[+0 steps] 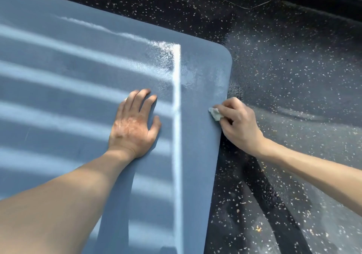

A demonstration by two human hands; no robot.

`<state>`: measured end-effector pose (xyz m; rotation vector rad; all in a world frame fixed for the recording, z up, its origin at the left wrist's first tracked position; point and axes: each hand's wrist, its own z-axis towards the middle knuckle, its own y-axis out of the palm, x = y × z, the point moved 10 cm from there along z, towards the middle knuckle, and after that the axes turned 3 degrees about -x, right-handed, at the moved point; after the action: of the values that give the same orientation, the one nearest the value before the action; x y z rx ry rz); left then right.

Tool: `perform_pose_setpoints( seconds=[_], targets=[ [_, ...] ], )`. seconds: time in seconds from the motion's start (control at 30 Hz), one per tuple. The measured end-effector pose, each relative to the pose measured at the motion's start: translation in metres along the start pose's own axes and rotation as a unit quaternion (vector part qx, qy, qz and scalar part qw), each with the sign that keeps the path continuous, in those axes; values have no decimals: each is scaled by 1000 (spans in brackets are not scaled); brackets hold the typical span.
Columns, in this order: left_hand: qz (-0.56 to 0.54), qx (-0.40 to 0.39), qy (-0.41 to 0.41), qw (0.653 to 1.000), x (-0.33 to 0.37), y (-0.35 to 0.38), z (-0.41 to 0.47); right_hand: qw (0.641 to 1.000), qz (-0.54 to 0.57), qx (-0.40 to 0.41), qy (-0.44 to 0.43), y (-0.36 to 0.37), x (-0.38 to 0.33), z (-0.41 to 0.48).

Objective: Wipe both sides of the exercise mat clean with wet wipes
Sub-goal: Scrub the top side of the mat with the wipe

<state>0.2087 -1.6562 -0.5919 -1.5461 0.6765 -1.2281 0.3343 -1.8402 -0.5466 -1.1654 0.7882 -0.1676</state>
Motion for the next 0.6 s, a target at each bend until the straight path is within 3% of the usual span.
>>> perform_pose_setpoints(
  seconds=[0.03, 0.17, 0.2, 0.33, 0.53, 0.6],
  targets=[
    [-1, -1, 2, 1000, 1, 0, 0, 1000, 3, 2, 6, 2, -1, -5],
    [-3, -1, 3, 1000, 1, -2, 0, 987, 66, -141, -47, 20, -40, -73],
    [-2, 0, 3, 1000, 1, -2, 1, 986, 67, -146, -47, 18, -36, -70],
    [4, -5, 10, 1000, 3, 0, 0, 999, 8, -36, 1, 0, -6, -28],
    [21, 1, 32, 999, 5, 0, -2, 985, 72, -143, -58, 28, -64, -117],
    [41, -3, 43, 998, 7, 5, -4, 995, 56, -82, -21, 21, -51, -103]
  ],
)
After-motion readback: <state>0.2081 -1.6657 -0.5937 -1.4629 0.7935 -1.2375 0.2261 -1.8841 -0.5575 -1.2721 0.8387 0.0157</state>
